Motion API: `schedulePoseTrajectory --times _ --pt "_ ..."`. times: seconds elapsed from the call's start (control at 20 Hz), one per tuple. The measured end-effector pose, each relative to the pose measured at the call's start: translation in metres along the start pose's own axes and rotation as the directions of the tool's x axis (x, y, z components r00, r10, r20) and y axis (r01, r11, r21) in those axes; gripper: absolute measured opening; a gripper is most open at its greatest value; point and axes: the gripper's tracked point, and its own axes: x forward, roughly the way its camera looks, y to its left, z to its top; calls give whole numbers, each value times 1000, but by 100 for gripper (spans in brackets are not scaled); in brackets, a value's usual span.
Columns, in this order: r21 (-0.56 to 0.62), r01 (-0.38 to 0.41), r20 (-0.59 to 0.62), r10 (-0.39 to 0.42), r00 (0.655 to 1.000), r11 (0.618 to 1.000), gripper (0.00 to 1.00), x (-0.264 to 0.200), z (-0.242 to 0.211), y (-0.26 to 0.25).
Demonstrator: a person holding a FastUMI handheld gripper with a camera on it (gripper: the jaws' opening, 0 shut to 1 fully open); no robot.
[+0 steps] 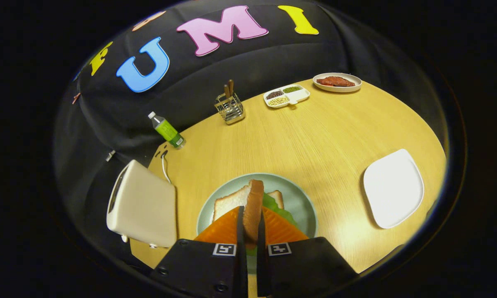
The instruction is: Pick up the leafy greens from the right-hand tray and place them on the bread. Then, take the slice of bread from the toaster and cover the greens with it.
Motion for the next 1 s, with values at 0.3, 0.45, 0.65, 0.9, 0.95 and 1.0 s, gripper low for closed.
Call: schedulePoseTrajectory --times 0.3,0.45,0.65,0.9,0.95,1.0 --pt "-103 63 -16 -65 998 993 22 9 -6 -19" --pt "-133 104 -13 -107 994 986 43 8 -6 -29" --pt "-170 130 -2 -132 991 977 71 8 -3 -34" --pt "-196 101 5 -102 995 975 91 6 -1 -25" --pt "-202 100 6 -100 995 974 98 5 0 -26" --pt "-207 101 10 -101 995 973 99 4 0 -28"
